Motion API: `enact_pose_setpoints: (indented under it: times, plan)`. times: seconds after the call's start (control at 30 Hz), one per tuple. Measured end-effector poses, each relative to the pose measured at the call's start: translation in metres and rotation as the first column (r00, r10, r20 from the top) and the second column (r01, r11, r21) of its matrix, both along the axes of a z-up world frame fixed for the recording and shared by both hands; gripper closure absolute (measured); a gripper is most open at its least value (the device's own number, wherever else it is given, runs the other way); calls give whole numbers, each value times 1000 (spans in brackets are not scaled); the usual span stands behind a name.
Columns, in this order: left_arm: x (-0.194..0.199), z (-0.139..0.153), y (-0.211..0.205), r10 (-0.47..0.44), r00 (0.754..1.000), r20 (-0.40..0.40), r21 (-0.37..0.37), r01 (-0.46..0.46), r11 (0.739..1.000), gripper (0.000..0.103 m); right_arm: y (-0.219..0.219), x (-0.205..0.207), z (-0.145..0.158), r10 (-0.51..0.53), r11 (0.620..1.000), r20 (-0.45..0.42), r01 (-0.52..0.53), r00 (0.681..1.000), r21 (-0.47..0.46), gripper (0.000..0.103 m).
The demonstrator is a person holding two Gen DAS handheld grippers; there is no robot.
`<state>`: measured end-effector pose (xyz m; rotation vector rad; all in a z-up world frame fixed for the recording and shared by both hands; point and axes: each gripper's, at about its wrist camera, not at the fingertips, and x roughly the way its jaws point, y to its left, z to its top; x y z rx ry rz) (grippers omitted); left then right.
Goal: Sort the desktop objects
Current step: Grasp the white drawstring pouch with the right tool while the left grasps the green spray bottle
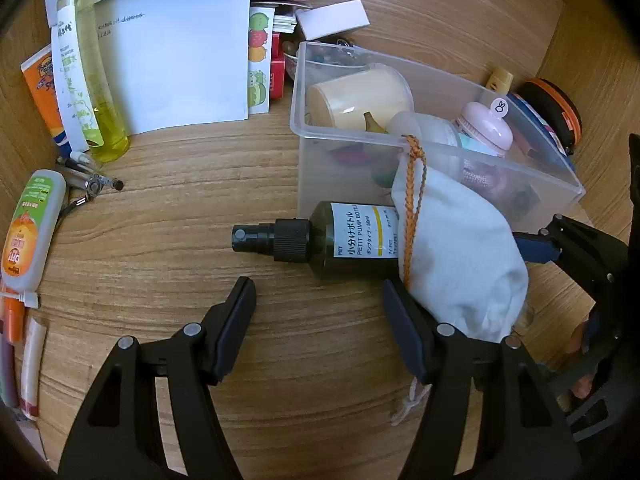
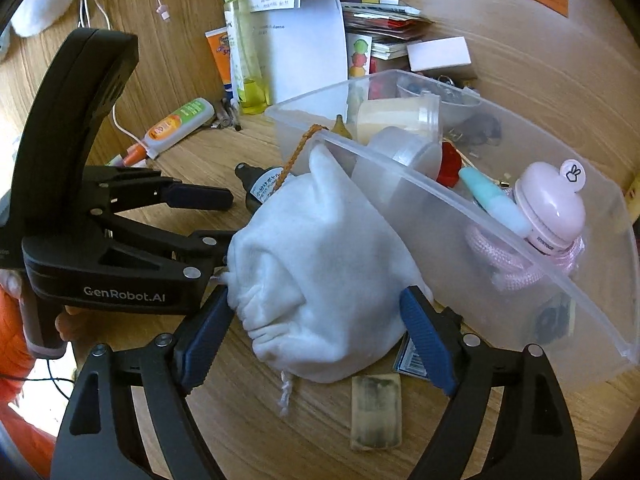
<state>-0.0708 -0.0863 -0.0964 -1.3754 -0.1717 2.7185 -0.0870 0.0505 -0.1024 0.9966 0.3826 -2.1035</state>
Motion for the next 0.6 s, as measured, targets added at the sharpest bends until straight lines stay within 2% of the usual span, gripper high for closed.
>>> enact_pose_setpoints:
  times: [0.03, 0.13, 0.33, 0.43, 0.6]
  plan:
    - [0, 0, 0, -1, 1000, -2, 0, 1, 1000, 38, -1, 0, 0, 0, 1000, -8, 0, 1000, 7, 31]
    - [1, 0, 0, 0, 1000, -9, 0, 0, 1000, 38, -4, 3, 0, 9, 999, -39, -8, 999, 31, 40]
    - [5, 0, -3, 15, 1000, -9, 16, -14, 1000, 38, 3, 5, 6, 28, 999, -39, -27, 999, 21, 63]
    - [9, 1, -2, 17, 1000, -12, 18, -16, 1000, 38, 8, 4, 11, 22, 1000, -28, -22, 999, 5, 69]
    - [15, 5, 4, 9, 1000, -23, 22, -9, 1000, 38, 19, 6, 23, 5, 999, -13, -5, 1000, -47, 73]
